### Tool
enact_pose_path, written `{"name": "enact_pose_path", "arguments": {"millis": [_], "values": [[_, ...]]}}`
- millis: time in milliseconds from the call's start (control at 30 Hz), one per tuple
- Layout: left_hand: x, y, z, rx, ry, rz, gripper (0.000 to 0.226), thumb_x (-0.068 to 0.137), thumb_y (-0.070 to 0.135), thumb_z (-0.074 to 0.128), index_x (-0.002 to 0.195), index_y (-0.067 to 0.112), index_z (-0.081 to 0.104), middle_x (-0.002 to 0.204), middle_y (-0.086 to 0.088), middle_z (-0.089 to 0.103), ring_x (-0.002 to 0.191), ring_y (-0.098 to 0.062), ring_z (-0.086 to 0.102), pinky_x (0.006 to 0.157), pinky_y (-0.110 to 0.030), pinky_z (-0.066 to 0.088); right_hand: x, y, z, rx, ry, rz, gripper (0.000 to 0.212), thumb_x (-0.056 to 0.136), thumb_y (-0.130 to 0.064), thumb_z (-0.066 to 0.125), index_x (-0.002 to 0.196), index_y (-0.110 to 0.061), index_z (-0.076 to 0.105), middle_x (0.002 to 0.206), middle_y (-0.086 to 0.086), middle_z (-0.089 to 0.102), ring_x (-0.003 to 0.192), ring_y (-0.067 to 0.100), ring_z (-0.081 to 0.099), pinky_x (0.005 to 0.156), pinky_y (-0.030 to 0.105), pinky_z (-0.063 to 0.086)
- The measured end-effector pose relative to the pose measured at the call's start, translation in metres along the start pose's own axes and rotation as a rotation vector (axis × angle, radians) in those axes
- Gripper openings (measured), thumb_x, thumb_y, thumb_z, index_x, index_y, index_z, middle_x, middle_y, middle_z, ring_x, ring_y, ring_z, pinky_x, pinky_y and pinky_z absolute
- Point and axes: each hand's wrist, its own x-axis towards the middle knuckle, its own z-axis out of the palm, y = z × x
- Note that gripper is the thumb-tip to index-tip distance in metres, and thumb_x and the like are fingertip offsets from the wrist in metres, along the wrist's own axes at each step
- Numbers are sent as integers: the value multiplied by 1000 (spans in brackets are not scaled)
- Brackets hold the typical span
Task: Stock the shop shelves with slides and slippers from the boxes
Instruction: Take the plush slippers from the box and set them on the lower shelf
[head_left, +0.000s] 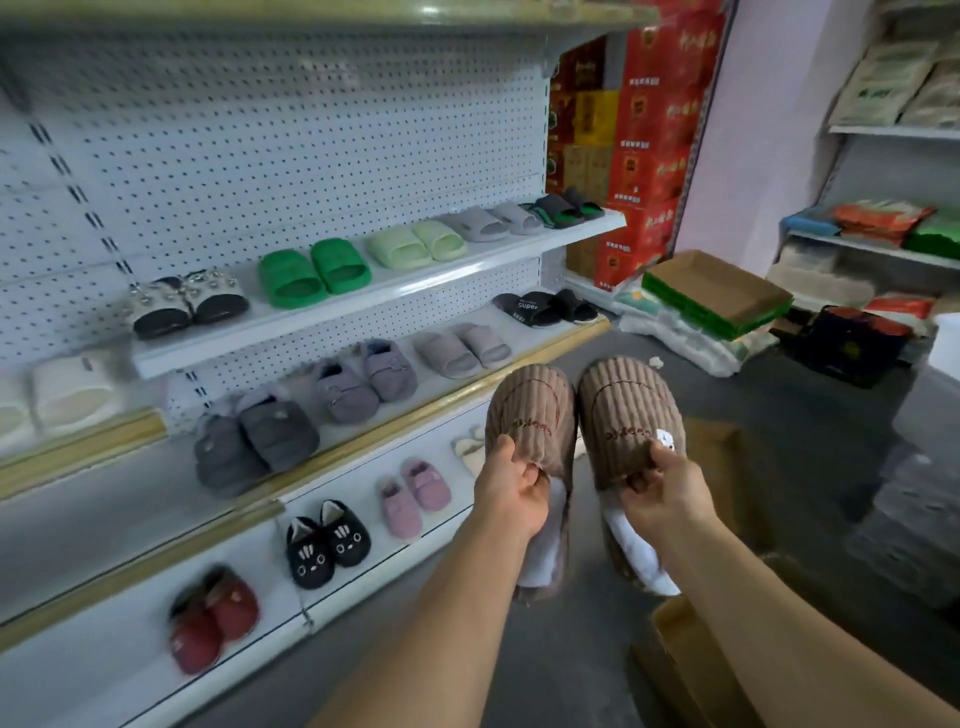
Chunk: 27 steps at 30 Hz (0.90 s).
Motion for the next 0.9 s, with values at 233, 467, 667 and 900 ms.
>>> {"name": "enact_pose_path", "arguments": {"millis": [233, 467, 667, 900], "values": [[-23, 56, -62, -41, 83, 122, 38, 104, 21, 43, 138, 5, 49, 134, -13, 59, 129, -28, 51, 98, -32, 39, -36, 59, 50, -107, -114, 86, 43, 95, -15, 55, 136, -8, 47, 129, 20, 55, 92, 36, 60, 53, 39, 52], [-40, 122, -141, -88, 155, 170, 39, 104, 24, 42, 136, 3, 48, 136, -17, 57, 112, -28, 58, 88, -34, 42, -77, 131, 100, -205, -183, 204, 37, 98, -14, 48, 133, -3, 47, 134, 20, 53, 113, 37, 55, 82, 47, 50], [-53, 192, -222, -183, 183, 142, 47, 105, 25, 38, 147, 3, 38, 152, -21, 28, 142, -35, 32, 110, -39, 33, -98, 231, 143, -310, -209, 248, 41, 98, -16, 48, 137, -2, 45, 134, 20, 53, 115, 37, 54, 63, 42, 49], [-37, 314, -373, -200, 175, 98, 49, 104, 31, 41, 143, 2, 44, 146, -18, 47, 136, -33, 42, 103, -43, 38, -115, 363, 215, -504, -242, 271, 37, 96, -20, 51, 132, -9, 52, 116, 14, 60, 85, 28, 59, 58, 38, 49]]}}
